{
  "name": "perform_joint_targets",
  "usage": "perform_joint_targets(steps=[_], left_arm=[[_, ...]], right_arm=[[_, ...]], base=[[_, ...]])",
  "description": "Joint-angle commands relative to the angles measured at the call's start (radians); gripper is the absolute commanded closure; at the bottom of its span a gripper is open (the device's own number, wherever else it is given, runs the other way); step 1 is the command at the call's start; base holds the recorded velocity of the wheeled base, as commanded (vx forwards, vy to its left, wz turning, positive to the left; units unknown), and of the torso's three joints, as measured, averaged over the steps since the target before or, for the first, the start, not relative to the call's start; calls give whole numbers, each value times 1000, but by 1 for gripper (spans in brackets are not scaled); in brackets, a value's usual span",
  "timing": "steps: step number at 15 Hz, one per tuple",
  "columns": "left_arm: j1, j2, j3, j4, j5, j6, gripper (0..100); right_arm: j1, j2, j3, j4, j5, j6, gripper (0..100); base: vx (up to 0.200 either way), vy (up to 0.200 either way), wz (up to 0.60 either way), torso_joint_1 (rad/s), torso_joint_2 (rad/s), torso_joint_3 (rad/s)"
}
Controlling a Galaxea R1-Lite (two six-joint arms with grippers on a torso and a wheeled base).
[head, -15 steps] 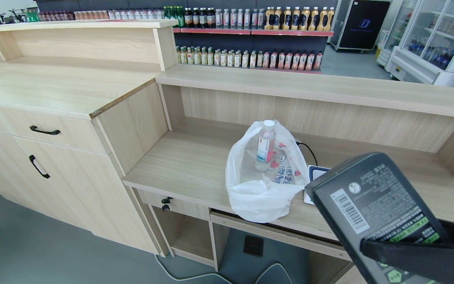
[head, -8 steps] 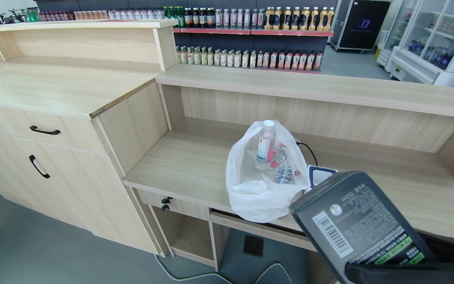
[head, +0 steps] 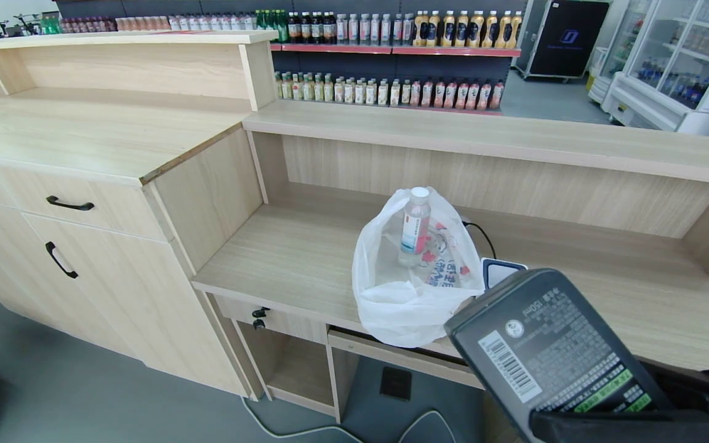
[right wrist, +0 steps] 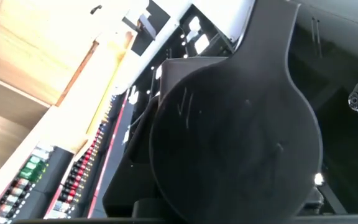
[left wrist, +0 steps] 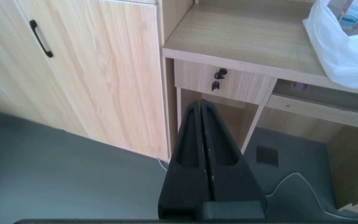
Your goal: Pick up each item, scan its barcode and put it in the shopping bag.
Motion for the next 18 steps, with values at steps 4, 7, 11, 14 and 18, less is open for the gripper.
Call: perform_joint_targets(steps=[4, 7, 11, 14, 18], left_arm=[[0, 0, 0, 0, 0, 0, 100], [0, 0, 0, 0, 0, 0, 100], [0, 0, 0, 0, 0, 0, 100], [0, 0, 0, 0, 0, 0, 100], [0, 0, 0, 0, 0, 0, 100]], right_arm=[[-206, -3, 17, 7, -240, 510, 100], [-392, 1, 23, 67, -341, 1050, 100], [-740, -83, 4, 400, -398, 1556, 100], [-924, -80, -2, 418, -399, 1886, 100], [-1053, -20, -31, 406, -399, 2061, 100]], base=[[0, 0, 0, 0, 0, 0], [0, 0, 0, 0, 0, 0], [0, 0, 0, 0, 0, 0], [0, 0, 0, 0, 0, 0], [0, 0, 0, 0, 0, 0]])
